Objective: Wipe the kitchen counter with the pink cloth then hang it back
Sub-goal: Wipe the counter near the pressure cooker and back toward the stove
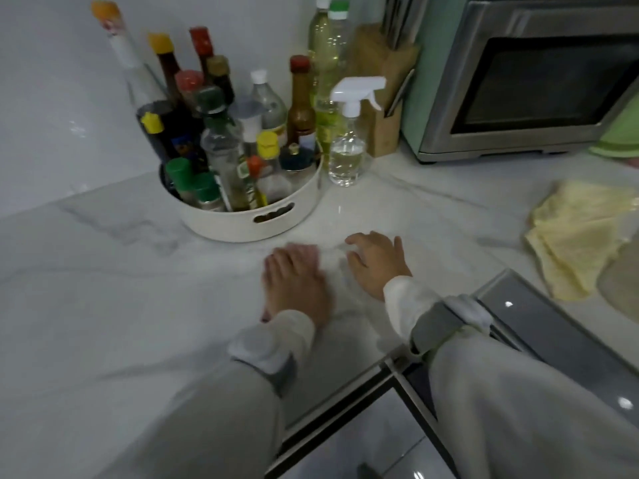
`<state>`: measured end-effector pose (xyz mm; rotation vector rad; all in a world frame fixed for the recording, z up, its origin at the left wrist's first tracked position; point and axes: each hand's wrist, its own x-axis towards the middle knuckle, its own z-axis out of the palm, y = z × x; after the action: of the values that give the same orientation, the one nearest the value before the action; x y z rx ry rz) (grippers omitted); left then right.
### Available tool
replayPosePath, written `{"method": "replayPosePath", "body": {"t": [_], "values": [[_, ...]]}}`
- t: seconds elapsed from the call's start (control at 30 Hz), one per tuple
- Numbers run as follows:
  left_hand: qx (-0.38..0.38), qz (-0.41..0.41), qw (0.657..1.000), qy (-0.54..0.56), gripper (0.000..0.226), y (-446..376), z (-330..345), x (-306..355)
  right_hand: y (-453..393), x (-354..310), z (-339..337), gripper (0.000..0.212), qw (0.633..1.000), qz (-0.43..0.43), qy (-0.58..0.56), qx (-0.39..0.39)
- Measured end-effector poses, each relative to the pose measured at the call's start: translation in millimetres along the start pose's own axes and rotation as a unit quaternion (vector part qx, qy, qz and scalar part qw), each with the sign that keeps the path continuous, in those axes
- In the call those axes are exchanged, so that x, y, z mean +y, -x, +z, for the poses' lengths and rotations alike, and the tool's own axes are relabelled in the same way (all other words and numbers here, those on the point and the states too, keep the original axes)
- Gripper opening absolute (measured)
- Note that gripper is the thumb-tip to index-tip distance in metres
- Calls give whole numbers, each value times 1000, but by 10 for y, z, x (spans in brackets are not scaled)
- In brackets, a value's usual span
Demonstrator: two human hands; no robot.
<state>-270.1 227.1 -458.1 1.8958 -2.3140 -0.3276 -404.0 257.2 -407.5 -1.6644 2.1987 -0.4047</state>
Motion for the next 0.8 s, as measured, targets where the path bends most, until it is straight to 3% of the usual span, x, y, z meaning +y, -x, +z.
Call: {"method": "replayPosePath", "body": {"t": [0.17, 0.23, 0.4, 0.47, 0.6, 0.7, 0.8], "values": [[3, 2, 1000, 27, 75, -507, 224, 1144, -157, 692, -350, 35, 999, 20, 32, 20], [-49, 17, 998, 23, 70, -724, 237, 1381, -172, 859, -417, 34, 998, 19, 45, 28], [-106, 240, 963, -57, 66, -817, 327, 1789, -232, 1084, -404, 34, 995, -1, -4, 98], [-156, 262, 947, -104, 61, -532, 353, 1865, -242, 1073, -456, 30, 994, 16, -31, 108], [-214, 269, 937, -56, 53, -22, 276, 1651, -307, 877, -474, 28, 998, 27, 0, 63], [-131, 282, 946, -96, 52, 120, 142, 1161, -245, 444, -285, 30, 999, -8, -4, 35], [-78, 198, 974, -80, 60, 144, 35, 447, -93, -90, -35, 29, 999, -49, 1, 6]]}}
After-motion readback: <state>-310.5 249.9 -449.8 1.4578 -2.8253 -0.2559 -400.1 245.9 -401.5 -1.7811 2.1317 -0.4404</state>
